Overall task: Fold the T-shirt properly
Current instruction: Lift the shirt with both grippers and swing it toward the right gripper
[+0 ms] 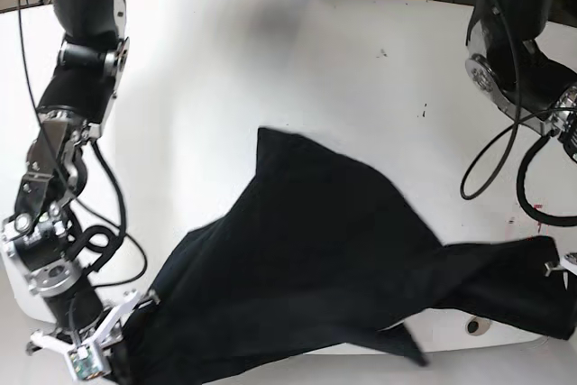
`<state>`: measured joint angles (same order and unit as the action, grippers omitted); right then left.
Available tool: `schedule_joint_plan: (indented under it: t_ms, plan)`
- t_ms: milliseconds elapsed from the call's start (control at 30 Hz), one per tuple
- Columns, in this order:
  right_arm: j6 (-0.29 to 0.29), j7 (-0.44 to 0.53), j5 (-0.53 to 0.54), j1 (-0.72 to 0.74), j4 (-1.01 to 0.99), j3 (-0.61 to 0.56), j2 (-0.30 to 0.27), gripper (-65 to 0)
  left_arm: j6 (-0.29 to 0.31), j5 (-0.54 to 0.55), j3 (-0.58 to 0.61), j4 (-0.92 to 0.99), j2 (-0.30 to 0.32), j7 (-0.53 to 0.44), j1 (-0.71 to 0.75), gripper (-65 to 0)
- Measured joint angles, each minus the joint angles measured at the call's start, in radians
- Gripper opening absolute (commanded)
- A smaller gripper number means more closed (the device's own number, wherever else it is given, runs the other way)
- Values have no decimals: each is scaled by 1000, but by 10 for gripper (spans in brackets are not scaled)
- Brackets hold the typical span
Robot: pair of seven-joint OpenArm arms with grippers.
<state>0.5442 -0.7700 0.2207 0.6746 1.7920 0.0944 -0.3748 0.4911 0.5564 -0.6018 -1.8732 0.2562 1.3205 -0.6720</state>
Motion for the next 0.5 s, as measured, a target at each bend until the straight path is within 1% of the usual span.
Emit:
schedule_joint_plan:
  t_ms: [100, 267, 367, 500]
  plan:
    - [10, 3, 32, 90, -19, -27, -37, -644, 0, 5, 4, 0, 1, 5, -83, -640]
    - [14, 10, 75, 184, -41, -61, -50, -644, 0, 16, 33, -4, 5, 8, -166, -640]
    - [14, 15, 97, 189, -40, -62, -61, -644, 0, 13, 47, -4, 11, 10, -173, -640]
    - [13, 13, 99, 165, -40, -59, -67, -644, 0, 7, 45, -4, 7, 20, -157, -640]
